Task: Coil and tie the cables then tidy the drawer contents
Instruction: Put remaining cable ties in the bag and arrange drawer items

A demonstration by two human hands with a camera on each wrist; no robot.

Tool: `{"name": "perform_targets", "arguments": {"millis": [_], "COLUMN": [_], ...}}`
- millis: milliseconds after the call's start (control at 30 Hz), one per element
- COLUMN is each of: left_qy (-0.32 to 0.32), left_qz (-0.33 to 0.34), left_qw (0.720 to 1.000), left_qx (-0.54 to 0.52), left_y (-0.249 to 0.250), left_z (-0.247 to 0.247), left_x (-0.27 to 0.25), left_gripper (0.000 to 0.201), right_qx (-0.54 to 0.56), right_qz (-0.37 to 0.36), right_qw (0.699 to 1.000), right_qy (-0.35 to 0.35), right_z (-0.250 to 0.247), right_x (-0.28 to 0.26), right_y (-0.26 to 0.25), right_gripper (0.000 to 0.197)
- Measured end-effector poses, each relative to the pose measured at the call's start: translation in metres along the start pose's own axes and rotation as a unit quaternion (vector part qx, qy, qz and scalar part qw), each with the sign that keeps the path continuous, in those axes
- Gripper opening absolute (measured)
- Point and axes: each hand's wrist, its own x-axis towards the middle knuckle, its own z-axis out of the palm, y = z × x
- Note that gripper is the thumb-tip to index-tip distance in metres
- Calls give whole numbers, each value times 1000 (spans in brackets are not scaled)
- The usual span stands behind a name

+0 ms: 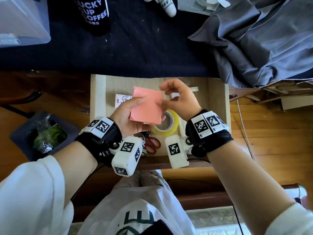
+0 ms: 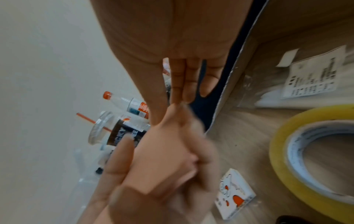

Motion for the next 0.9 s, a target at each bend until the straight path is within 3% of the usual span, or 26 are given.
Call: {"name": "perform_targets", "arguments": {"millis": [100,300,400,567,700,800,900], "left_qy": [29,31,26,0,1,-25,-70], "left_qz": [6,55,61,75,57,20,-15], "left_qw": [999,998,997,996,998,999,995], "left_qx": [-16,7,32,40,32,38,67], "left_y": [1,-3,-5,0,10,13,10], "left_z": [-3,4,5,9,1,-5,-1], "left_x": [3,7,8,7,5,5,7], "left_gripper": [57,41,29,37,50,93,99], "right_qx": [35,59,97,45,103,112,12], "right_qz": [50,146,173,123,74,16,-1], "right_qw": [998,986,979,991,990,994,999], "right_qy": [-15,-62,-49,-1,67,9,-35], "right_z": [-6,2,-1,-15,-35,-43,-30], "right_x": [-9,-17,-18,-13,-7,-4,4], "right_y": [6,7,8,10,13,4,-2], "right_gripper": [38,27,22,15,13,19,14]}}
